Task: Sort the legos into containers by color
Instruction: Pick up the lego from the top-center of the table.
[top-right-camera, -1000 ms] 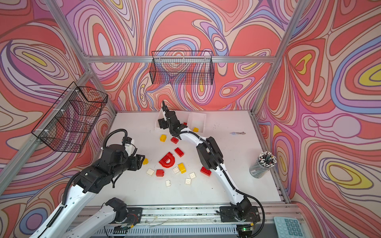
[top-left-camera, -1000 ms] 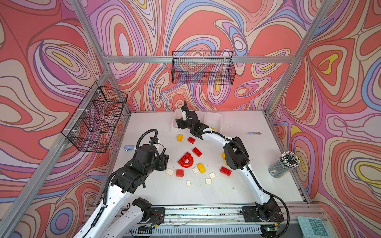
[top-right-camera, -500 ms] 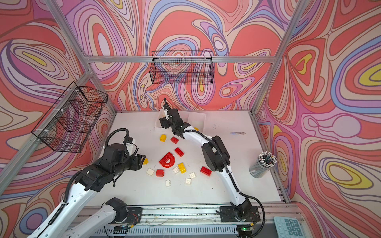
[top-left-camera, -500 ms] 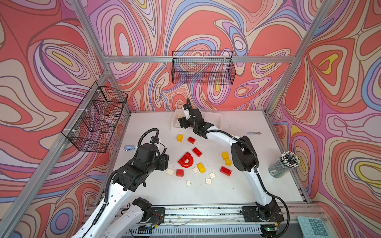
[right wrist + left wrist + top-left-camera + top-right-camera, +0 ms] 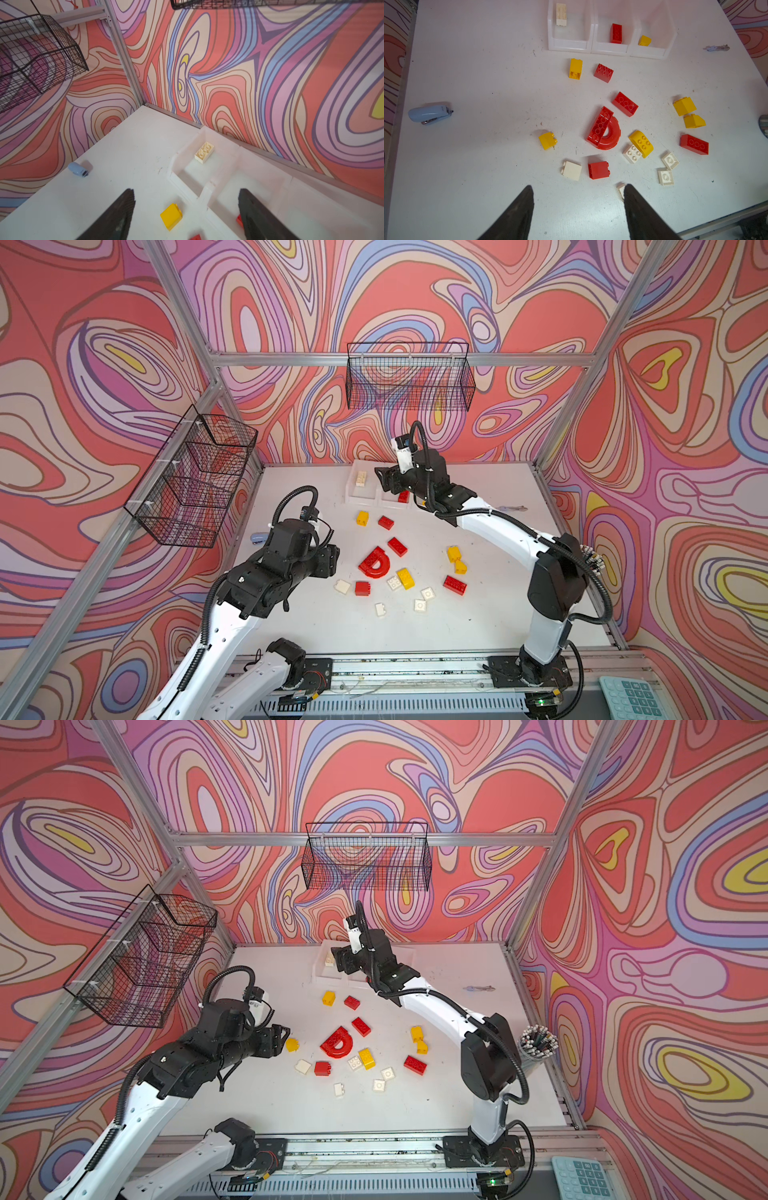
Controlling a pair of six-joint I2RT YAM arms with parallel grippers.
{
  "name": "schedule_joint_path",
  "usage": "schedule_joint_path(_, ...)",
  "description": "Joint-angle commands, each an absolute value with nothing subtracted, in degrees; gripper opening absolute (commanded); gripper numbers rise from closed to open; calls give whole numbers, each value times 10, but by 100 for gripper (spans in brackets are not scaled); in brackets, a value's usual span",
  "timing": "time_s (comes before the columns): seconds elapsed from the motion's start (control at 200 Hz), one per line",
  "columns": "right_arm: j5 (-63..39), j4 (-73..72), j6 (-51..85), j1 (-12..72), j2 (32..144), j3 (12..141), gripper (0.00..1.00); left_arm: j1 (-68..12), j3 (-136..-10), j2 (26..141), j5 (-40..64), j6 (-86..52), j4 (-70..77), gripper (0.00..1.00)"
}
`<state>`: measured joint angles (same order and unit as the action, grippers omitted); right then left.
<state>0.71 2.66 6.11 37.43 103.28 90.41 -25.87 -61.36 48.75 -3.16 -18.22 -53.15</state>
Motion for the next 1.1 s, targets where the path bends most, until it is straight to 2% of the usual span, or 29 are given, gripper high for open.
schedule_joint_path(0.0,0,63,74,383,966,849,80,-256,-630,501,-3,-183,-562,68)
schedule_joint_path(0.275,-18,99,94,388,811,697,80,-256,-646,545,25,-191,-527,67)
schedule_joint_path(0.531,-29,94,114,388,734,572,79,-256,-607,558,33,-206,-493,67)
schedule_joint_path(0.881,-54,64,132,388,772,565,78,-256,-598,628,12,-215,-436,67)
schedule_joint_path(1.097,-72,26,163,388,785,524,76,-256,-663,749,-16,-206,-425,67)
